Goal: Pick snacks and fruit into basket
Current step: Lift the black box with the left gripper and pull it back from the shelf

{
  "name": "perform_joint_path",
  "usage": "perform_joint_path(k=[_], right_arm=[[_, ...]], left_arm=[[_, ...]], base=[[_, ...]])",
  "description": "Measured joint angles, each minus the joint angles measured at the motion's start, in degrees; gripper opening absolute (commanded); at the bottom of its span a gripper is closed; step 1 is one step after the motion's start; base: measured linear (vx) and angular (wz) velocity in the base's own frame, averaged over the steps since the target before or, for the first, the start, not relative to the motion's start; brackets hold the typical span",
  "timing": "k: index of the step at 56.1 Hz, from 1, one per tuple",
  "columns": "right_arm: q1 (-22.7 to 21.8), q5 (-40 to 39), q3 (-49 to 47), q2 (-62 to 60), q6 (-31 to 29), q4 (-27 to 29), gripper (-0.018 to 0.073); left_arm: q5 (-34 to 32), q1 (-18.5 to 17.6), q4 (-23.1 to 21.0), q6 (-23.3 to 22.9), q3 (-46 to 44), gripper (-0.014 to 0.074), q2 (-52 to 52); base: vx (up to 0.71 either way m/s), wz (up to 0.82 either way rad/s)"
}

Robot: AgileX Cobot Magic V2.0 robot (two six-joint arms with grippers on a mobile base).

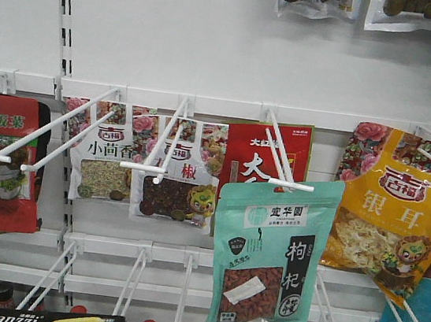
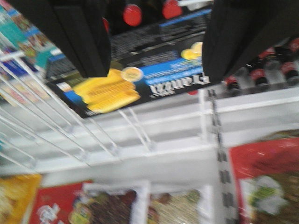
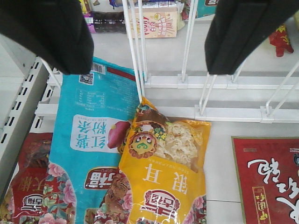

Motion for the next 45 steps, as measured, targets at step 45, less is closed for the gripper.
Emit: perform_joint_path(k=[45], right_arm=[[0.0, 0.0, 0.0, 0.0, 0.0, 0.0, 0.0567]], left_arm=[[-34.06, -11.63, 12.02, -89.19, 24.03, 0.0648, 10.66]], base=[[0.0, 0.0]])
